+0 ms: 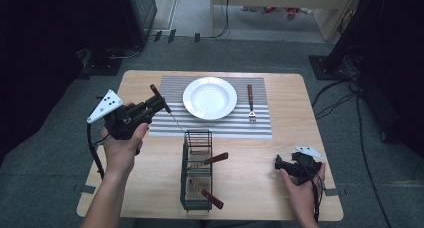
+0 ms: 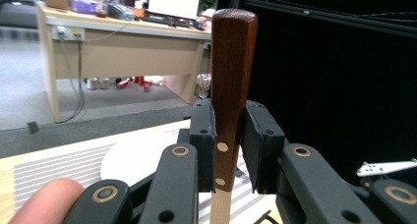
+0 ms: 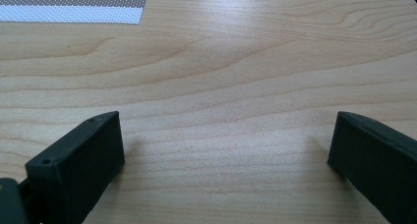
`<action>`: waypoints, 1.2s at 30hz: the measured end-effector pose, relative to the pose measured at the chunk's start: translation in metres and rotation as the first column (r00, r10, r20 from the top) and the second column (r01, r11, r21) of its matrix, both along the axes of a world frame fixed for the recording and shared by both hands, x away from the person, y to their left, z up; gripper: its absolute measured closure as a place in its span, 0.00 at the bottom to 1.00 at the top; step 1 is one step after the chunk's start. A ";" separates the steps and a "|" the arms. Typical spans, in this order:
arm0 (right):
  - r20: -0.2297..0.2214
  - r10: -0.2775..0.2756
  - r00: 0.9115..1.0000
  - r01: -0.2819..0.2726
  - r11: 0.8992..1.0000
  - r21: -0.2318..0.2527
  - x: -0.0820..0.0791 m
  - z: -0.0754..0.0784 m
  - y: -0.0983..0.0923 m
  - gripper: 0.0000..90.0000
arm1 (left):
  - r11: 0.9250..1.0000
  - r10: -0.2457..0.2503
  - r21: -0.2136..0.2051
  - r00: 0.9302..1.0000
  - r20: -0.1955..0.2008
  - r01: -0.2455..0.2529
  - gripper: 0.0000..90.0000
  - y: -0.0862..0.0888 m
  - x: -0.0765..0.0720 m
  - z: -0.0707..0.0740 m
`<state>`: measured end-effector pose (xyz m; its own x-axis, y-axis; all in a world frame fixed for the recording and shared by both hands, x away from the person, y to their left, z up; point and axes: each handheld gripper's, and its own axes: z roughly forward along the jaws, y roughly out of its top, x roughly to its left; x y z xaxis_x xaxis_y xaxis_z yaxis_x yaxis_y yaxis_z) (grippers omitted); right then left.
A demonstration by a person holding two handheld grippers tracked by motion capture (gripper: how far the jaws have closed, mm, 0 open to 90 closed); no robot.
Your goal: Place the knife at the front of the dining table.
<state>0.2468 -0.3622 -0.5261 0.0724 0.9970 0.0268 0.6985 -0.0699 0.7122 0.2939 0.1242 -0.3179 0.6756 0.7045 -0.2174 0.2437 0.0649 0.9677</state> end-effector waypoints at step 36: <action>-0.002 0.004 1.000 -0.004 1.000 0.001 0.000 0.000 0.000 0.00 | 0.953 0.251 0.208 0.958 -0.137 -0.220 0.85 0.003 0.054 -0.073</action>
